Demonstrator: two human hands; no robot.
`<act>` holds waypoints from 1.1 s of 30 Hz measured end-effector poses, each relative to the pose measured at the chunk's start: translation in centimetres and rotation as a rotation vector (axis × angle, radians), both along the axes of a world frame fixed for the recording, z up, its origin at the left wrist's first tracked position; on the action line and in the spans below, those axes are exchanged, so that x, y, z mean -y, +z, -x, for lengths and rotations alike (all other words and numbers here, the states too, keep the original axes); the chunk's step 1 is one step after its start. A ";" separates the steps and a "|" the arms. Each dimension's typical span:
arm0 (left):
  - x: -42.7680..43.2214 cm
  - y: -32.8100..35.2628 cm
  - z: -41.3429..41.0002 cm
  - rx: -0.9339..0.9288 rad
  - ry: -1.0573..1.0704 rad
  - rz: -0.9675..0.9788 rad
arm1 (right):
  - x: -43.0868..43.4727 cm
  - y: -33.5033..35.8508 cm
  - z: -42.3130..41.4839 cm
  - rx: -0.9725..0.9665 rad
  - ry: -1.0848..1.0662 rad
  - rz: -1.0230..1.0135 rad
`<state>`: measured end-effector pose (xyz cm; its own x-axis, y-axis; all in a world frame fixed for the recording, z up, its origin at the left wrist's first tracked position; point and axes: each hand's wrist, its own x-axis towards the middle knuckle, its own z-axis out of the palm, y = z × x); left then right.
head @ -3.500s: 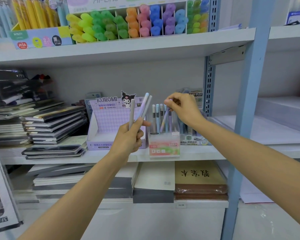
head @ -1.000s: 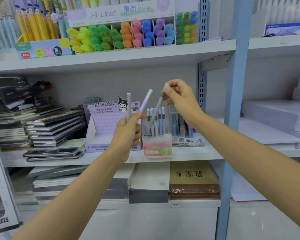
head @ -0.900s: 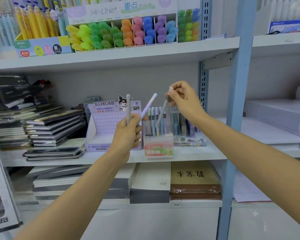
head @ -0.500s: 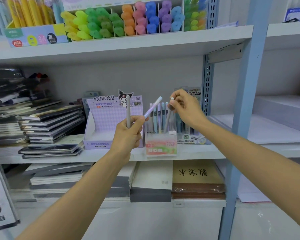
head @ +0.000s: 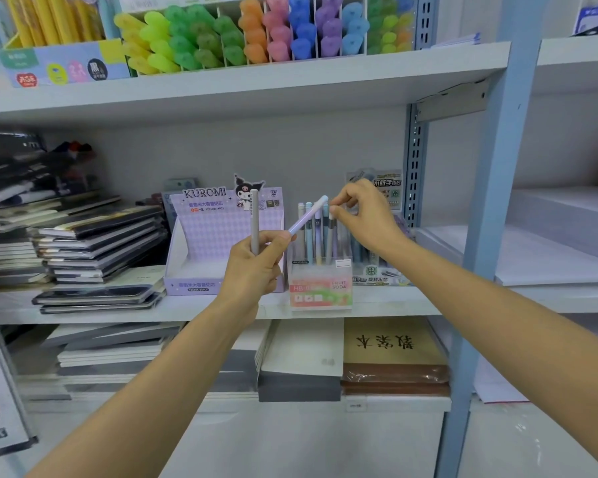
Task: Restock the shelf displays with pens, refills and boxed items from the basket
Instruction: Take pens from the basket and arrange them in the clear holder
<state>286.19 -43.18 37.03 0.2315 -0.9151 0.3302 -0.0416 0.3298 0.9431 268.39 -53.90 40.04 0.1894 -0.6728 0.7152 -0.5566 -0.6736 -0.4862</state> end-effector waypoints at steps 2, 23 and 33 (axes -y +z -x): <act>-0.1 0.1 0.1 0.007 0.001 -0.002 | -0.1 0.2 0.3 -0.038 -0.002 -0.072; -2.1 2.0 1.2 -0.250 0.024 0.131 | -5.4 0.8 1.9 0.524 0.669 -0.445; -3.3 2.5 2.4 -0.008 -0.034 0.183 | -7.8 2.0 0.6 0.262 0.611 -0.252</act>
<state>283.80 -39.92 39.57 0.2050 -0.8472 0.4901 -0.0206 0.4969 0.8676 267.77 -46.10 42.08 0.4284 -0.6519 0.6258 0.0417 -0.6775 -0.7343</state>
